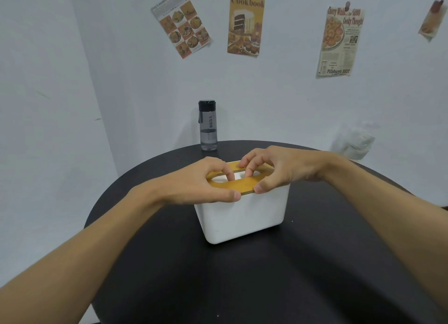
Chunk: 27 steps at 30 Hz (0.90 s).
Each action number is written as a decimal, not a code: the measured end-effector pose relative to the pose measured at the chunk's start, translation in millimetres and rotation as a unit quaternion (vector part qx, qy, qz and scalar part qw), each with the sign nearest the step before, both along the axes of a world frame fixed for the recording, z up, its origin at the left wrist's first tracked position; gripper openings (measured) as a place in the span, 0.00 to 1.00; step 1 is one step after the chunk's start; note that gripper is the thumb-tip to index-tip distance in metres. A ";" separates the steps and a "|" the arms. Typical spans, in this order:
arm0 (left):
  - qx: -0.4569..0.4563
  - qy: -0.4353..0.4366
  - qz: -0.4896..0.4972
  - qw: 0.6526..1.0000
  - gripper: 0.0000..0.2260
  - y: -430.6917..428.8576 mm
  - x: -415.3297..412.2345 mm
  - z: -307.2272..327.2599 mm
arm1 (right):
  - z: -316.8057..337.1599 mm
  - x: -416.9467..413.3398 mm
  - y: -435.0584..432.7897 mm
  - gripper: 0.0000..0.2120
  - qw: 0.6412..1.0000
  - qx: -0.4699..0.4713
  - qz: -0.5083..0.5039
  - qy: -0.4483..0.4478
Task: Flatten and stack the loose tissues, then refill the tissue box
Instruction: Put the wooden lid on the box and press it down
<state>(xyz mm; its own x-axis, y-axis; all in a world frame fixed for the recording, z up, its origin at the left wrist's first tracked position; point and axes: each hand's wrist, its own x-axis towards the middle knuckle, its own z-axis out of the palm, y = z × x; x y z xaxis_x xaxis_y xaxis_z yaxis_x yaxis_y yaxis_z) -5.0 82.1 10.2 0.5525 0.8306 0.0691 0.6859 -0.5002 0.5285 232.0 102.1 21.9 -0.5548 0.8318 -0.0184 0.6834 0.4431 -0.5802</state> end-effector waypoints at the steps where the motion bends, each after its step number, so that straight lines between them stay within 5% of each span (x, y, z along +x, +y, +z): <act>1: 0.005 -0.005 0.004 1.000 0.16 -0.2 0.5 -0.4 | -0.3 0.0 -0.5 0.16 1.000 0.004 -0.001 0.002; 16: 0.039 -0.001 0.022 0.999 0.15 -7.3 3.9 -8.7 | 0.8 -2.0 -13.9 0.12 0.998 0.059 -0.004 -0.007; 21: 0.024 0.012 -0.010 1.000 0.15 -9.7 4.4 -0.6 | 6.0 3.5 -21.8 0.21 1.000 0.013 -0.009 0.026; 27: 0.037 0.038 0.009 0.999 0.19 -5.8 6.4 -4.5 | 7.2 -1.0 -21.2 0.09 1.000 0.026 -0.004 0.015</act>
<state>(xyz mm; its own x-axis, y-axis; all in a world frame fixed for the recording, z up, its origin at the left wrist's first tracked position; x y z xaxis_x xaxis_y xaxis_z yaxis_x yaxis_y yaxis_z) 1.4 76.3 5.7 0.5432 0.8348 0.0899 0.7320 -0.5234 0.4362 230.9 80.9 29.0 -0.5470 0.8361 0.0424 0.6699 0.4675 -0.5767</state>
